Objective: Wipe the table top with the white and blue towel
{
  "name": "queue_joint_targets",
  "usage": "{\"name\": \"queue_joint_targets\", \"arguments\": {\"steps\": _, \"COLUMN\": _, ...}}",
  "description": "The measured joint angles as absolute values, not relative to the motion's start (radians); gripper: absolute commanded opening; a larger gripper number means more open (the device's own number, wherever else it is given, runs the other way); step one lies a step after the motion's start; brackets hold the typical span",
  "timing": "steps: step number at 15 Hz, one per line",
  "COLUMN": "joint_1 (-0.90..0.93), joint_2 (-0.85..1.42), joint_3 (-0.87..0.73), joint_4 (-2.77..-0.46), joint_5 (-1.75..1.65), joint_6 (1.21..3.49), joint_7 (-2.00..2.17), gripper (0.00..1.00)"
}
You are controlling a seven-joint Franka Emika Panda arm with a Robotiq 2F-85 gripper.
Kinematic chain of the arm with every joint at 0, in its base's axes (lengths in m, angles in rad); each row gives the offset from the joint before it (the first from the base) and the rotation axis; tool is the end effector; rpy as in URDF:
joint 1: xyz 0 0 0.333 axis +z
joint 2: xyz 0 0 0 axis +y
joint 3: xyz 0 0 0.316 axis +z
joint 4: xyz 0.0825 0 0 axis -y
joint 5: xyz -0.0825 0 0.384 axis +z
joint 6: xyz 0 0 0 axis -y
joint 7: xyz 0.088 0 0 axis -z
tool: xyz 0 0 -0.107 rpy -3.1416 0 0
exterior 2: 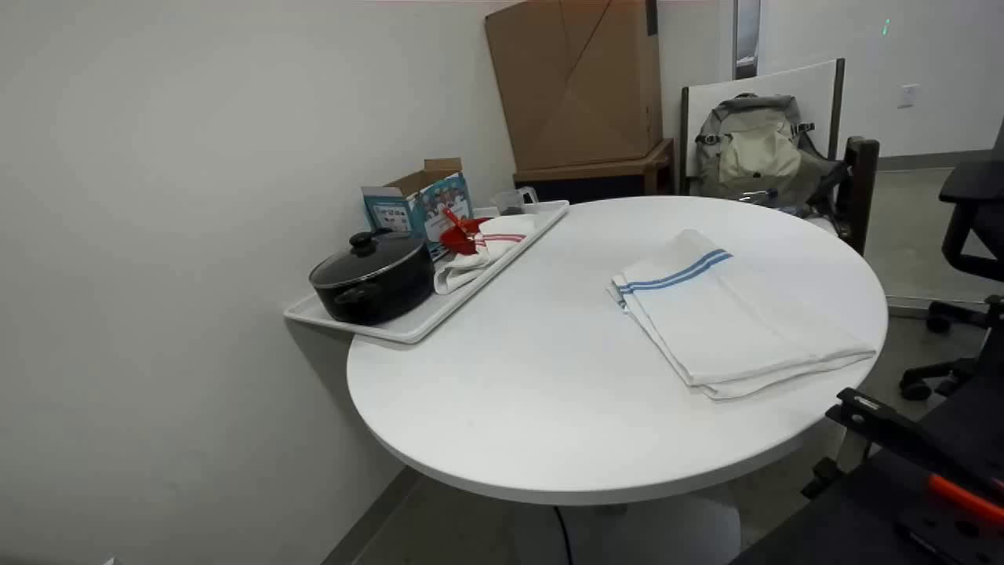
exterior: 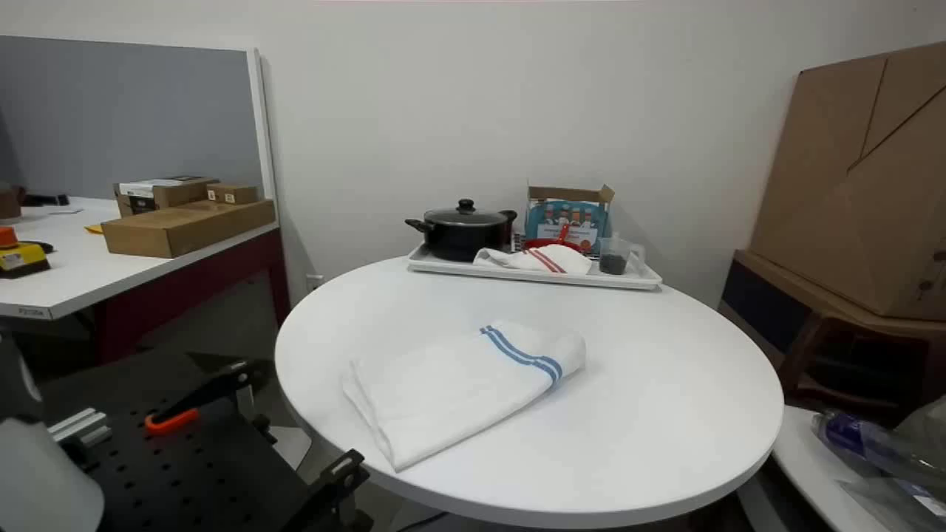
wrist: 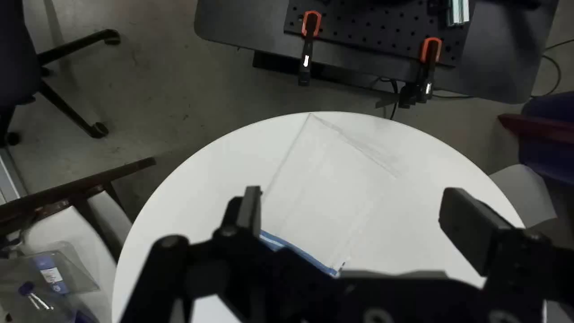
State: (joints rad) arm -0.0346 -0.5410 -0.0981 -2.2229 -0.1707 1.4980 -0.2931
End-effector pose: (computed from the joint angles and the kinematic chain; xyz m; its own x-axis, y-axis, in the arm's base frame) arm 0.3601 -0.0741 0.5641 0.9625 0.1711 -0.2108 0.1875 -0.9804 0.0606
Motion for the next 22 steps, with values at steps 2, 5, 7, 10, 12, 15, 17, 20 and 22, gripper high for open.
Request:
{"name": "queue_joint_targets", "arguments": {"steps": 2, "joint_1": -0.035, "joint_2": -0.541, "joint_3": -0.098, "joint_4": -2.223, "joint_5": -0.171, "joint_6": 1.498, "joint_7": -0.293, "gripper": 1.00}}
{"name": "queue_joint_targets", "arguments": {"steps": 5, "joint_1": -0.031, "joint_2": -0.550, "joint_3": -0.099, "joint_4": -2.255, "joint_5": -0.170, "joint_6": 1.558, "joint_7": -0.293, "gripper": 1.00}}
{"name": "queue_joint_targets", "arguments": {"steps": 7, "joint_1": -0.029, "joint_2": -0.570, "joint_3": -0.103, "joint_4": -2.319, "joint_5": -0.157, "joint_6": 1.651, "joint_7": -0.293, "gripper": 1.00}}
{"name": "queue_joint_targets", "arguments": {"steps": 10, "joint_1": -0.028, "joint_2": -0.601, "joint_3": -0.131, "joint_4": -2.438, "joint_5": -0.078, "joint_6": 1.774, "joint_7": -0.278, "gripper": 1.00}}
{"name": "queue_joint_targets", "arguments": {"steps": 12, "joint_1": -0.033, "joint_2": -0.607, "joint_3": -0.144, "joint_4": -2.520, "joint_5": -0.024, "joint_6": 1.865, "joint_7": -0.239, "gripper": 1.00}}
{"name": "queue_joint_targets", "arguments": {"steps": 15, "joint_1": -0.036, "joint_2": -0.582, "joint_3": -0.144, "joint_4": -2.630, "joint_5": 0.043, "joint_6": 2.031, "joint_7": -0.160, "gripper": 1.00}}
{"name": "queue_joint_targets", "arguments": {"steps": 17, "joint_1": -0.034, "joint_2": -0.541, "joint_3": -0.125, "joint_4": -2.688, "joint_5": 0.068, "joint_6": 2.165, "joint_7": -0.108, "gripper": 1.00}}
{"name": "queue_joint_targets", "arguments": {"steps": 20, "joint_1": -0.022, "joint_2": -0.444, "joint_3": -0.064, "joint_4": -2.747, "joint_5": 0.075, "joint_6": 2.352, "joint_7": -0.018, "gripper": 1.00}}
{"name": "queue_joint_targets", "arguments": {"steps": 22, "joint_1": -0.013, "joint_2": -0.354, "joint_3": -0.016, "joint_4": -2.763, "joint_5": 0.074, "joint_6": 2.460, "joint_7": 0.043, "gripper": 1.00}}
